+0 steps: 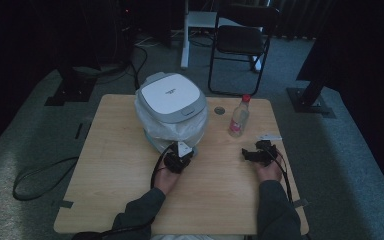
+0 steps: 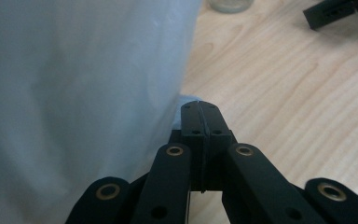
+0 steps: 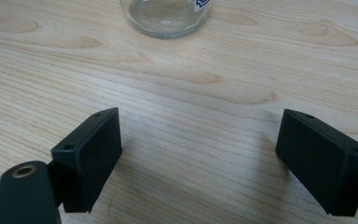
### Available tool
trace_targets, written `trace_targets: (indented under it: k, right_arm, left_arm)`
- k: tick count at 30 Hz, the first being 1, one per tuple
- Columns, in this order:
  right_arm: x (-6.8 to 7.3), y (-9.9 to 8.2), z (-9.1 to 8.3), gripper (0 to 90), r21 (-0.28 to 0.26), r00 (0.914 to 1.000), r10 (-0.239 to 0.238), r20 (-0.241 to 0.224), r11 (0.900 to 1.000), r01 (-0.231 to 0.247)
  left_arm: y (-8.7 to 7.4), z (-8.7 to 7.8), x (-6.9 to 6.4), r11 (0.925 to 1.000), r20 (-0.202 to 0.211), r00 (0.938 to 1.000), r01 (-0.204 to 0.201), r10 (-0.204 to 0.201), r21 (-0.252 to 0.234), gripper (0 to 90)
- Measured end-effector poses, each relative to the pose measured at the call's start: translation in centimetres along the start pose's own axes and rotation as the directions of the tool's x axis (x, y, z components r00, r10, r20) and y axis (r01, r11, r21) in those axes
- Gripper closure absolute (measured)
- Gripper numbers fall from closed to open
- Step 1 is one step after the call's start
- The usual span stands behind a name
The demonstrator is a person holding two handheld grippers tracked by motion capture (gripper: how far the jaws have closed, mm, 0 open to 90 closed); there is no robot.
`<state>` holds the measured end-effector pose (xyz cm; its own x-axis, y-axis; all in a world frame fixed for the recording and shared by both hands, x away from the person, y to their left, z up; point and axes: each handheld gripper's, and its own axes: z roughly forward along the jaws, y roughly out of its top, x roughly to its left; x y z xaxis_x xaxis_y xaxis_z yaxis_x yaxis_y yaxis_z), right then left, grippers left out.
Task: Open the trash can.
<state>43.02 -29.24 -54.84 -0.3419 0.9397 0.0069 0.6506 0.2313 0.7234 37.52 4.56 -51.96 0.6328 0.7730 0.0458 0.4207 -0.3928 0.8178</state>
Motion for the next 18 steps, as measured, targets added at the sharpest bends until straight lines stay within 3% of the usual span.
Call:
trace_targets:
  k: [1, 2, 4, 13, 16, 18]
  right_arm:
    - [0.0, 0.0, 0.0, 13.4, 0.000, 1.0000, 0.000, 0.000, 1.0000, 0.000]
    - [0.0, 0.0, 0.0, 13.4, 0.000, 1.0000, 0.001, 0.000, 1.0000, -0.001]
    - [0.0, 0.0, 0.0, 13.4, 0.000, 1.0000, 0.000, 0.000, 1.0000, 0.000]
    - [0.0, 0.0, 0.0, 13.4, 0.000, 1.0000, 0.000, 0.001, 1.0000, 0.000]
    - [0.0, 0.0, 0.0, 13.4, 0.000, 1.0000, 0.000, 0.001, 1.0000, 0.000]
    - [0.0, 0.0, 0.0, 13.4, 0.000, 1.0000, 0.001, 0.001, 1.0000, -0.001]
  left_arm:
    - [0.0, 0.0, 0.0, 1.0000, 0.000, 1.0000, 0.000, 0.000, 0.000, 90.0]
    - [0.2, 0.0, 0.5, 0.9983, -0.035, 0.9977, -0.059, 0.059, 0.001, 90.0]
    - [0.2, 0.3, 0.6, 0.9965, -0.034, 0.9960, -0.083, 0.083, 0.003, 90.0]
    - [-0.2, 1.1, 0.7, 0.9960, -0.046, 0.9950, -0.089, 0.089, -0.004, 90.0]
    - [-0.4, 1.3, 0.6, 0.9965, -0.048, 0.9955, -0.083, 0.082, -0.009, 90.0]
    - [-0.9, 1.4, 0.7, 0.9980, -0.041, 0.9975, -0.058, 0.057, -0.027, 90.0]
